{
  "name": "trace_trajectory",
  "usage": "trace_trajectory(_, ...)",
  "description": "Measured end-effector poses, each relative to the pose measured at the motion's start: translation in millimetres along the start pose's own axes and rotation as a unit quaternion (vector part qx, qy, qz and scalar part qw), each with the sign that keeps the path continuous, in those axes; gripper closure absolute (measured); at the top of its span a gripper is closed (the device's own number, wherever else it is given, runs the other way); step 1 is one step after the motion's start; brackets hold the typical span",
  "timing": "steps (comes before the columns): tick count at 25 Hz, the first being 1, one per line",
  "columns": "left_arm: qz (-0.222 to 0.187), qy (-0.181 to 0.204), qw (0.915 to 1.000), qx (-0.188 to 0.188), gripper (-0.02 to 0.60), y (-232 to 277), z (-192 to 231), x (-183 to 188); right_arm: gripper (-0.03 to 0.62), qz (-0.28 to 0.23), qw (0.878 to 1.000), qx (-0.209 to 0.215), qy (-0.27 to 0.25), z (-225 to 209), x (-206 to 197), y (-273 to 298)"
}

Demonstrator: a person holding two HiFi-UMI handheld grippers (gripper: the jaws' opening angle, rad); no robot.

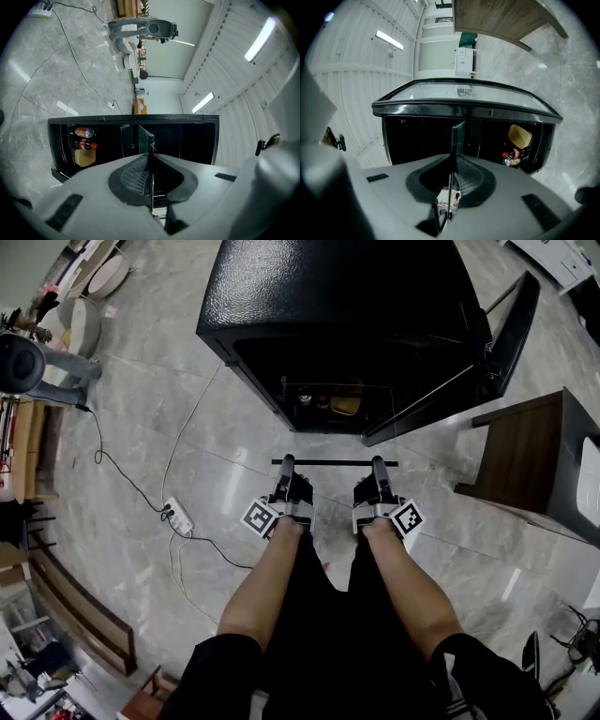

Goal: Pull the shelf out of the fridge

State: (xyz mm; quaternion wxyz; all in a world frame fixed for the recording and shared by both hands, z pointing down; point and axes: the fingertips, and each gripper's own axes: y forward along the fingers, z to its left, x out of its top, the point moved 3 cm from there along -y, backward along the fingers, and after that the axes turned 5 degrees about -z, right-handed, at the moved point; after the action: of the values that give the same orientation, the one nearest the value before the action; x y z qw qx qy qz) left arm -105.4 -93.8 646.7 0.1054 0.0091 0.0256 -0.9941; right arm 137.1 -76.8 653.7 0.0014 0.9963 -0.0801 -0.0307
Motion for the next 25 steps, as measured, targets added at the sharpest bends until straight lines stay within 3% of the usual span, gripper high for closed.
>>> trace_trajectory(17,0.009,-0.004,0.9998,-0.017,0.546,-22.8,-42.8,-0.3,0.554,-0.002,1.000,0.019,-0.006,42.8,-5.5,-26.3)
trace_trajectory(25,0.045,-0.027,0.9985,-0.018,0.546,-30.5,-69.9,2.7,0.554,-0.021,0.999,0.030,-0.030,79.1,-11.5,-41.7)
